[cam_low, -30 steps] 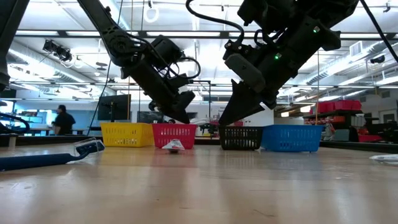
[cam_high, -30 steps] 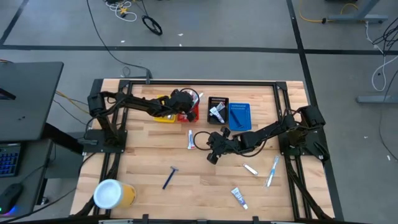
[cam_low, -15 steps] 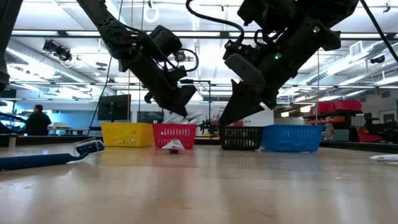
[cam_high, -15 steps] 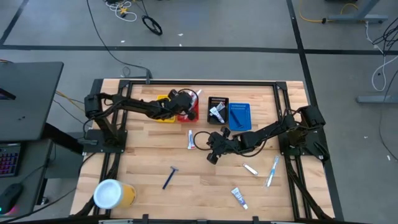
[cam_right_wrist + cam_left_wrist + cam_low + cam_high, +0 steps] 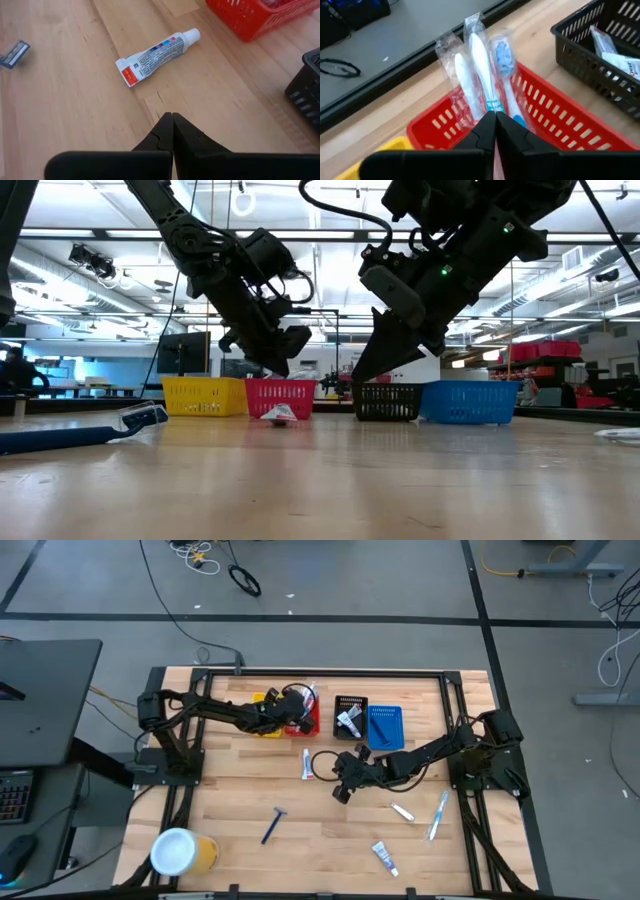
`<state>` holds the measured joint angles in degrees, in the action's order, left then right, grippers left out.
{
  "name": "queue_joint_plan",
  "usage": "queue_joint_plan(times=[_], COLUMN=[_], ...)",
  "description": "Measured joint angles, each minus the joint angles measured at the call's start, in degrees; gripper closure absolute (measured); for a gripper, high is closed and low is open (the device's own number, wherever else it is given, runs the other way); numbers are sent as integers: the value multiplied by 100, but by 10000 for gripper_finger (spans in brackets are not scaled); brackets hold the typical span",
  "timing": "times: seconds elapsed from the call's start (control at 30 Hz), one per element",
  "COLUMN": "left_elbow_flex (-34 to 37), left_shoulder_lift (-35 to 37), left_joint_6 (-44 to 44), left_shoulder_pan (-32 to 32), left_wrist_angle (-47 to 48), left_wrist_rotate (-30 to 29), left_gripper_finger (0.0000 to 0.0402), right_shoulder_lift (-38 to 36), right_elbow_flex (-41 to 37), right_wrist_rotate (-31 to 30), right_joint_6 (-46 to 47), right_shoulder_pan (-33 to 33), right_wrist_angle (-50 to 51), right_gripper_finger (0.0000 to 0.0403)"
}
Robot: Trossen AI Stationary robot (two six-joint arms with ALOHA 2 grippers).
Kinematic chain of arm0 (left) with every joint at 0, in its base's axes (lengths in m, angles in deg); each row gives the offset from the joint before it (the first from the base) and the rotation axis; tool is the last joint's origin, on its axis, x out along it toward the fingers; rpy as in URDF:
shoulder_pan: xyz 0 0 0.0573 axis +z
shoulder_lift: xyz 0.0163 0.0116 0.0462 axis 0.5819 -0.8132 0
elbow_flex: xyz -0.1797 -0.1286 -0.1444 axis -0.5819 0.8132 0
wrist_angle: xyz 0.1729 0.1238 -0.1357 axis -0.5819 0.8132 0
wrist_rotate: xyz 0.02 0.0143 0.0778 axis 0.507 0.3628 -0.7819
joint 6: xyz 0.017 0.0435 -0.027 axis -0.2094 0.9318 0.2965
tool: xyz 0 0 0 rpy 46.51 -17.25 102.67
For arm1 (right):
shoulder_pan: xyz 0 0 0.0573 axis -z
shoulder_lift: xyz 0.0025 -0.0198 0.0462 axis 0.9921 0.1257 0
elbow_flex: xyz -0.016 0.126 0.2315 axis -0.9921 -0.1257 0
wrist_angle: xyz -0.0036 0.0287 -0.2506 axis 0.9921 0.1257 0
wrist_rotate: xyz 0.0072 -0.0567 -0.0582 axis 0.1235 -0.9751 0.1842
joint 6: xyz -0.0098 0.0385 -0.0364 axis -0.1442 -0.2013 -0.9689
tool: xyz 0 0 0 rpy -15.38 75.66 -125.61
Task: Pick & Place Travel size toiletries
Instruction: Put the green toothbrush into the red bin, then put the white toothpaste into the black bin
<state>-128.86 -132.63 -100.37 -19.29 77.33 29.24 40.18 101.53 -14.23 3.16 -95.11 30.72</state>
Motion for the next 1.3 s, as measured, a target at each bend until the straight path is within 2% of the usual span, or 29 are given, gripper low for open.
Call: queue_joint_plan(times=[0.27, 0.57, 0.7, 0.9, 1.03, 1.3], left_elbow_flex=[-1, -1, -1, -1, -1, -4], left_shoulder_lift=[0, 17, 270, 885, 1336, 1892], left_joint_6=[-206, -38, 265, 322, 321, 273], left_shoulder_pan=[0, -55, -170, -401, -576, -1243], left_wrist_angle=[428, 389, 361, 428, 791, 1585], left_wrist_rotate=[-2, 220, 233, 229, 282, 1168], left_gripper_finger=[344, 251, 224, 215, 216, 219], right_shoulder_lift=[1, 0, 0, 0, 0, -77], right_elbow_flex=[0, 0, 0, 0, 0, 0], right_wrist_rotate=[1, 2, 2, 4, 4, 21], right_joint_6=[-62, -62, -62, -62, -62, -478], right_shoulder_pan=[6, 10, 10, 32, 32, -65], right_wrist_angle=[0, 0, 0, 1, 2, 171], right_gripper_finger=[402, 402, 402, 402, 402, 402])
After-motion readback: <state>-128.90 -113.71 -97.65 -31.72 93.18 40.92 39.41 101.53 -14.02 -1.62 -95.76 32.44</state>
